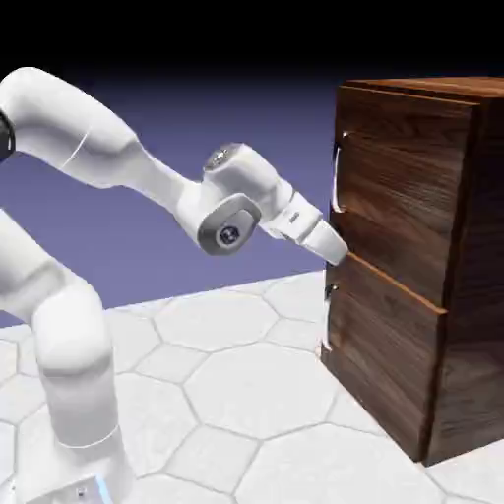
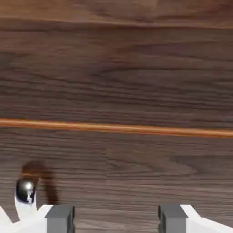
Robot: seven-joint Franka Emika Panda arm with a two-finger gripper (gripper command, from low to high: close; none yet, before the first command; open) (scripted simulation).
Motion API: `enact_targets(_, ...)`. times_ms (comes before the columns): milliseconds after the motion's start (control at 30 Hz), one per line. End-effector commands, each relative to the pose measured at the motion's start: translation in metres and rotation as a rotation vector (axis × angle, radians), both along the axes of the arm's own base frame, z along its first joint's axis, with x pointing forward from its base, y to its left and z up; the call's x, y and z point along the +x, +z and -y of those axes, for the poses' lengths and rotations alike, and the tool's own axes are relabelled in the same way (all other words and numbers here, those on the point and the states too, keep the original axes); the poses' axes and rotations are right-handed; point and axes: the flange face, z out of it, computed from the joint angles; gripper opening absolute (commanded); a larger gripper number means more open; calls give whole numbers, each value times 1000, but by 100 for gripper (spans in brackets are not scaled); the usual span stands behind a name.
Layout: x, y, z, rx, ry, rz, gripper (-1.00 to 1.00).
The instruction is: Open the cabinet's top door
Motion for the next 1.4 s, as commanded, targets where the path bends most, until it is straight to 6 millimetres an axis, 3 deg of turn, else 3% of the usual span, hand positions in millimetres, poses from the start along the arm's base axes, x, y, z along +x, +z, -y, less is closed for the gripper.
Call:
enact_targets(0,4,-15,2,28,-11,-43,0)
enact_targets(200,12,-106,12,146,-95,-295,0)
enact_targets(433,-5,-202,28,185,-235,-545,0)
enact_targets(600,-25,-251,48,155,-357,-663,0)
enact_targets(733,-40,-275,69,106,-460,-707,0)
enact_targets(867,-50,-283,92,43,-558,-702,0)
enact_targets(1033,-52,-272,118,-44,-661,-621,0)
enact_targets(1200,-41,-240,134,-124,-722,-464,0)
enact_targets(1367,-20,-189,132,-184,-727,-244,0)
